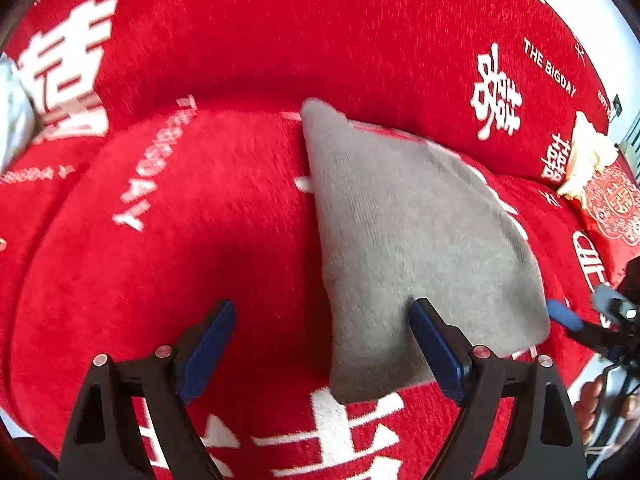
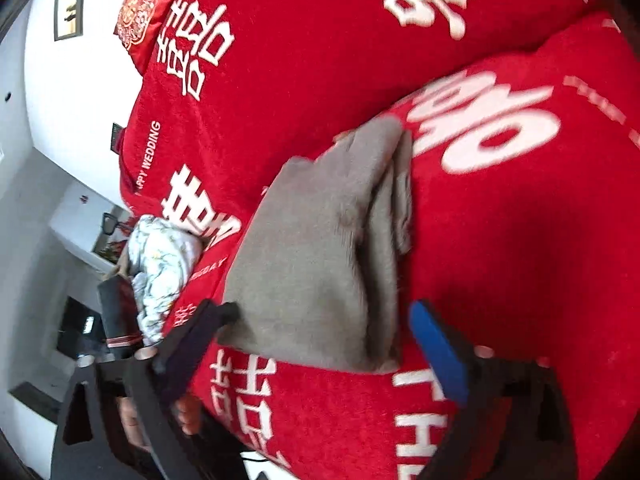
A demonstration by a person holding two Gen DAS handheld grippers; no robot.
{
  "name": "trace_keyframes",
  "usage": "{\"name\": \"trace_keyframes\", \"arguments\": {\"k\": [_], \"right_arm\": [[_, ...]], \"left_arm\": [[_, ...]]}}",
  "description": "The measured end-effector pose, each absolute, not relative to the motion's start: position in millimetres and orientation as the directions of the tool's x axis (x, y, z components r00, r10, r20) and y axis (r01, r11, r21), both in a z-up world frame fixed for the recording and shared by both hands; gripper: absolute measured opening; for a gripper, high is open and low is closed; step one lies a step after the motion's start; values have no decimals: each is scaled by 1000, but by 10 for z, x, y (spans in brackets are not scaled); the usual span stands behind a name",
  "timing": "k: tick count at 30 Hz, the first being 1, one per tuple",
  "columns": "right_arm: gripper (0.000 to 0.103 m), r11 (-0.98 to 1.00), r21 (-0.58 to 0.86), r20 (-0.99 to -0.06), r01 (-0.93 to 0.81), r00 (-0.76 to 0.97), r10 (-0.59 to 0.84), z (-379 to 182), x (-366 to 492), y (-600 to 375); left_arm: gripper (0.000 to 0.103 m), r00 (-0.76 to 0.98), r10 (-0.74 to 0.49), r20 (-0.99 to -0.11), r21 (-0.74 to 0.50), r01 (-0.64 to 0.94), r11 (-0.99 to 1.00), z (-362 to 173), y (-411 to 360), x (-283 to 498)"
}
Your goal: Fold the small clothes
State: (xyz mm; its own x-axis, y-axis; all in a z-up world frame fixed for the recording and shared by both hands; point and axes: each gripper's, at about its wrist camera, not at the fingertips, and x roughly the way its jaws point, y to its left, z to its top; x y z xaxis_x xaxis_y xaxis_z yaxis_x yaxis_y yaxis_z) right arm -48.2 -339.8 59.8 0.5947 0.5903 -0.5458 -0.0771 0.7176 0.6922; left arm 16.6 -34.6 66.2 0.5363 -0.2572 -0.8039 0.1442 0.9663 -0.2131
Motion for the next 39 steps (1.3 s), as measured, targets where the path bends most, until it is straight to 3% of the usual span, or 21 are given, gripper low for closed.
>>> {"name": "trace_keyframes", "arguments": {"k": [13,26,37,39], "right_arm": [[103,736,674,-606,68,620,498,654,-135,-3693],[103,730,677,-645,90,550,531,372,342,-3559],[103,754,657,-670,33,483,563,203,754,-3089],[103,760,650,-674,24,481,561,195,779,-3049]], "left_arm": [[90,537,-233,-811,-162,177,971,826,-370,492],[90,339,-392,-856,-334,217,917,585,-563,1096],[90,224,-503,-835,-472,181,863,215,-673,1339],[94,225,-512,-829,-480,185,858,180,-691,1361]]}}
